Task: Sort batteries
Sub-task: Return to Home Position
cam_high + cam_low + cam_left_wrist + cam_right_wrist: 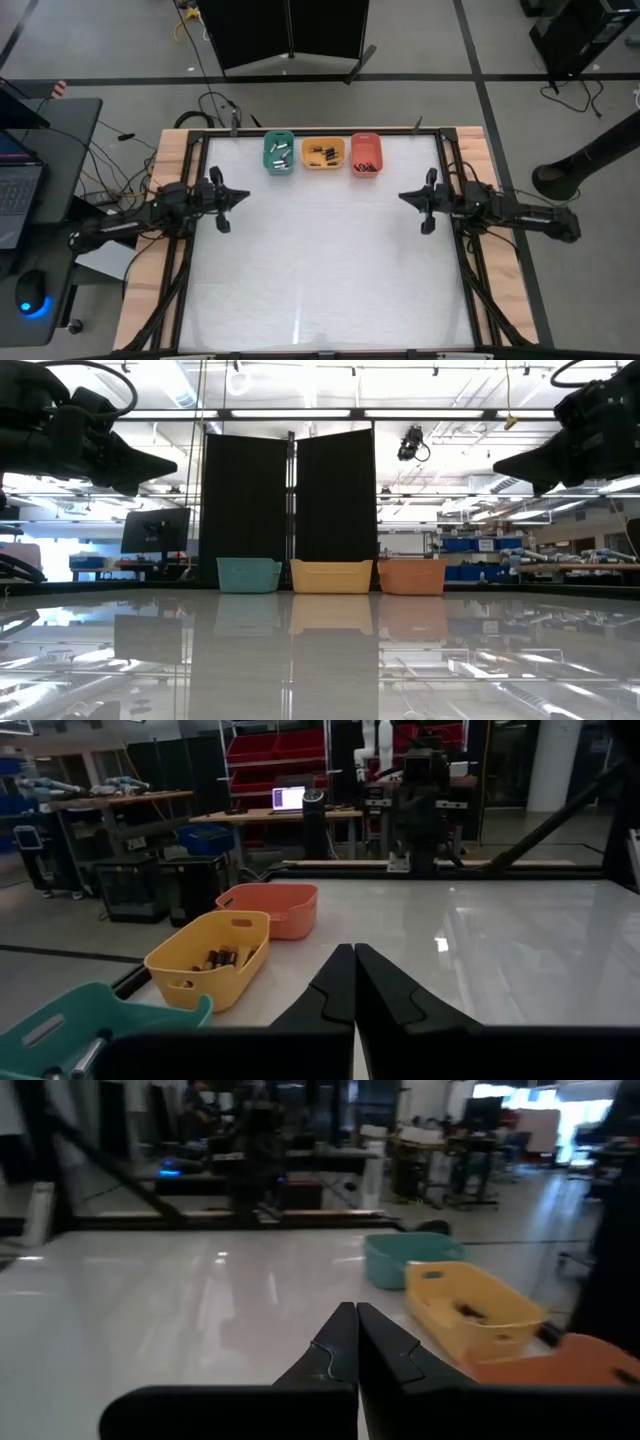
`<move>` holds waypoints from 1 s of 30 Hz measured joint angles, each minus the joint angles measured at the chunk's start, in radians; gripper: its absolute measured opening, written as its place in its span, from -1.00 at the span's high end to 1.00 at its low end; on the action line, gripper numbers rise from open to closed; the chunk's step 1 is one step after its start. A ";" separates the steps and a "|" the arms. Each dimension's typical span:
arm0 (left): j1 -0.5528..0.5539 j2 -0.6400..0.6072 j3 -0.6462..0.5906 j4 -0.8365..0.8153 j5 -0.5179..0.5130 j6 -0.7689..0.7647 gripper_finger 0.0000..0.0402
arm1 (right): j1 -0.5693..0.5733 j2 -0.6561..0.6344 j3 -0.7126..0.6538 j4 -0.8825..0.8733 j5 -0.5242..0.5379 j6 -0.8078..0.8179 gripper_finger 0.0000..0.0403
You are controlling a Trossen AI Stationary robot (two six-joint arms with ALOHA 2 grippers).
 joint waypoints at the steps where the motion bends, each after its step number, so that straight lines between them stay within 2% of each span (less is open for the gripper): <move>1: 0.004 0.000 0.000 0.000 0.000 -0.001 0.96 | -0.005 -0.003 0.001 0.001 0.016 -0.001 0.98; 9: 0.017 0.000 0.000 0.026 -0.005 -0.026 0.96 | -0.073 -0.001 -0.019 0.061 0.034 -0.023 0.97; 15: 0.017 0.000 0.000 0.028 -0.005 -0.027 0.96 | -0.137 0.000 -0.020 0.062 -0.103 -0.010 0.96; 21: 0.017 0.000 -0.001 0.023 -0.021 -0.027 0.96 | -0.190 0.001 -0.020 0.060 -0.099 -0.010 0.96; 24: 0.017 0.000 -0.001 0.022 -0.031 -0.031 0.96 | -0.213 0.003 -0.020 0.052 -0.030 -0.008 0.95; 30: 0.017 0.000 -0.001 0.022 -0.031 -0.031 0.96 | -0.250 0.023 -0.020 0.052 -0.022 0.033 0.90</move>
